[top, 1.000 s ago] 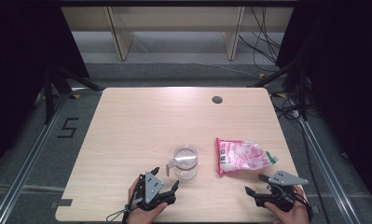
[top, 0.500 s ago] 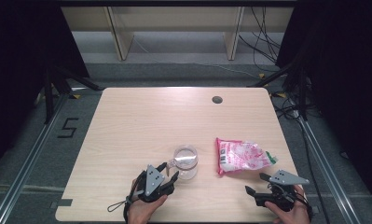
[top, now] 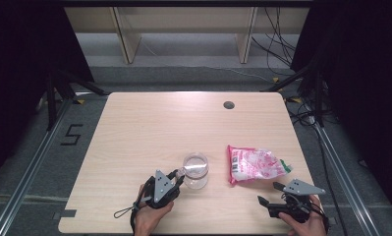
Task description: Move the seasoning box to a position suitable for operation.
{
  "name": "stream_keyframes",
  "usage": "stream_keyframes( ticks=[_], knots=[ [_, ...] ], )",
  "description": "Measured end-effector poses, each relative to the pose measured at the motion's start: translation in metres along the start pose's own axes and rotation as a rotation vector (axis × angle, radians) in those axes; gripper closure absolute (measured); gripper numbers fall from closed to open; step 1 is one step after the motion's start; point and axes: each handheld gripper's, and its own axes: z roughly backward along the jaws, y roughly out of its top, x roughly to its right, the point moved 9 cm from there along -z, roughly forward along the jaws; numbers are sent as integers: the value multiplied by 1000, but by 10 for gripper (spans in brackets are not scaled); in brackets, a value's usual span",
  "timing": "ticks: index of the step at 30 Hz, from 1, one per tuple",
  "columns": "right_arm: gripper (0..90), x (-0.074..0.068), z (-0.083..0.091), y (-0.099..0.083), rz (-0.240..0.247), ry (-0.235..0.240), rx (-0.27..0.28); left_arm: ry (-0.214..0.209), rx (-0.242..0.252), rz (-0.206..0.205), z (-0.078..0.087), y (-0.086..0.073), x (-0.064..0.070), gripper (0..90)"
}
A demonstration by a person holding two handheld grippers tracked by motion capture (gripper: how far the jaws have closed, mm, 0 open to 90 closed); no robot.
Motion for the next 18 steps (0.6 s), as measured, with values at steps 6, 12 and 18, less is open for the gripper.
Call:
stream_keyframes(
  ticks=[6, 12, 18],
  knots=[
    [220, 0, 0, 0, -3, -1, -2, -2, -3, -4, -5, 2, 0, 722],
    [220, 0, 0, 0, 6, 0, -1, 1, -21, -12, -15, 6, -1, 725],
    [221, 0, 0, 0, 6, 0, 0, 18, -36, -38, -21, 9, -4, 728]
  ],
)
